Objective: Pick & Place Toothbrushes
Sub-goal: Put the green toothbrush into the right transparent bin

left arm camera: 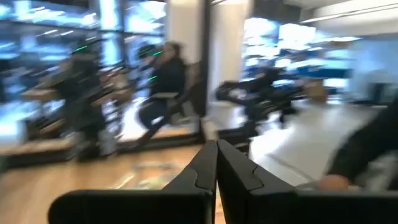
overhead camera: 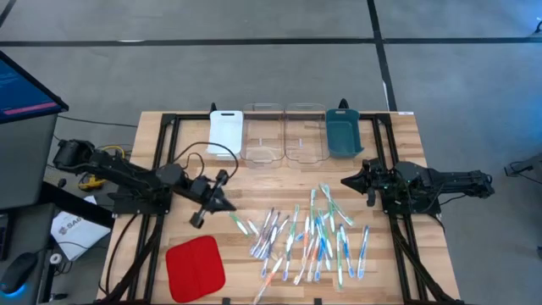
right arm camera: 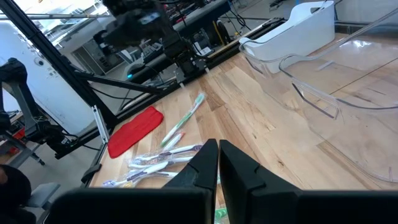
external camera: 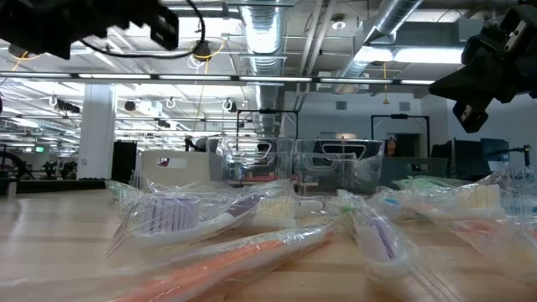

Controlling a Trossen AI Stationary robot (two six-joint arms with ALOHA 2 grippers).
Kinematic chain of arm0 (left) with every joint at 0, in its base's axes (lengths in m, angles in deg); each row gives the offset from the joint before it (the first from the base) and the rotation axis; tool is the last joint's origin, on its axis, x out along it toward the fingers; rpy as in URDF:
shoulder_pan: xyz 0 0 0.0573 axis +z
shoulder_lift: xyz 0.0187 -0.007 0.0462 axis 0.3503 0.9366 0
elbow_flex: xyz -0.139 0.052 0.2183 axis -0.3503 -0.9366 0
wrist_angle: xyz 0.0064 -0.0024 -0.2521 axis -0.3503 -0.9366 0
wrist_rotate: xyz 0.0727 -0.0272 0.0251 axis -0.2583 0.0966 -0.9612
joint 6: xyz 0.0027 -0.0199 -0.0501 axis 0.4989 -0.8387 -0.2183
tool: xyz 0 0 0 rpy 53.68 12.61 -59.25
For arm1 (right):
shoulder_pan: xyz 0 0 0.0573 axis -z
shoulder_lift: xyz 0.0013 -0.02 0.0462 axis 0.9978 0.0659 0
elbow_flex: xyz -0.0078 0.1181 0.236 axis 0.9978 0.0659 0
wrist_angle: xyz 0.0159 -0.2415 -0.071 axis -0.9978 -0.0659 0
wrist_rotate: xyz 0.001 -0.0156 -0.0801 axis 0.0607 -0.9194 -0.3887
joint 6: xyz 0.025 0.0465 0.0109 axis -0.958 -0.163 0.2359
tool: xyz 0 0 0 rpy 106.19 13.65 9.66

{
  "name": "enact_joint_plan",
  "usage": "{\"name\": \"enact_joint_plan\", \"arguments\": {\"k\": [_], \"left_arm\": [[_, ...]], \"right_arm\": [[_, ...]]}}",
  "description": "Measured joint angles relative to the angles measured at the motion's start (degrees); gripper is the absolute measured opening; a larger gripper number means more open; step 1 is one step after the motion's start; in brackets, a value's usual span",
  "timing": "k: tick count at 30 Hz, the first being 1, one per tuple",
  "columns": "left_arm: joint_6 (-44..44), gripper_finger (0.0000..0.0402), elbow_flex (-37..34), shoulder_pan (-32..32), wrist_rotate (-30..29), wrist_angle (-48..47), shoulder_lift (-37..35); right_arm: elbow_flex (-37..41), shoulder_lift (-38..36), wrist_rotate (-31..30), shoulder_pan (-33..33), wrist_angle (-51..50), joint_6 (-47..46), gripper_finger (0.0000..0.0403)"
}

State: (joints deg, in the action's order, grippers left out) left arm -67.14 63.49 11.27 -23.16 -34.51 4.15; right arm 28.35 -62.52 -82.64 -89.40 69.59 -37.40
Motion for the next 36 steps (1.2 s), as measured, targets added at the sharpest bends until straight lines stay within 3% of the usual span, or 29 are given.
{"name": "enact_joint_plan", "arguments": {"k": [5, 10, 16, 18, 22, 27, 29, 33, 36], "left_arm": [[0.0, 0.0000, 2.1, -1.6, 5.2, 0.5, 0.0], [3.7, 0.0000, 6.8, -5.3, 6.0, -14.6, 0.0], [10.1, 0.0000, 14.4, -9.0, -8.5, -41.7, 0.0], [11.3, 0.0000, 15.5, -9.5, -11.9, -45.7, 0.0], [10.9, 0.0000, 15.7, -9.7, -12.7, -47.2, 0.8], [5.8, 0.0012, 15.7, -9.0, -14.3, -47.7, 4.5], [3.9, 0.0020, 15.7, -8.2, -18.1, -48.3, 6.5], [-16.0, 0.0031, 16.8, -3.8, -36.9, -55.1, 10.5], [-27.7, 0.0032, 17.9, -0.2, -38.4, -59.1, 12.6]], "right_arm": [[0.0, 0.0, 0.0, 0.0, 0.0, 0.0, 0.0011], [0.0, 0.0, 0.0, 0.0, 0.0, 0.0, 0.0011], [0.0, 0.0, 0.0, 0.0, 0.0, 0.0, 0.0011], [0.0, 0.0, 0.0, 0.0, 0.0, 0.0, 0.0011], [0.0, 0.0, 0.0, 0.0, 0.0, 0.0, 0.0011], [0.0, 0.0, 0.0, 0.0, 0.0, 0.0, 0.0011], [0.0, 0.0, 0.0, 0.0, 0.0, 0.0, 0.0011], [0.0, 0.0, 0.0, 0.0, 0.0, 0.0, 0.0011], [0.0, 0.0, 0.0, 0.0, 0.0, 0.0, 0.0011]]}}
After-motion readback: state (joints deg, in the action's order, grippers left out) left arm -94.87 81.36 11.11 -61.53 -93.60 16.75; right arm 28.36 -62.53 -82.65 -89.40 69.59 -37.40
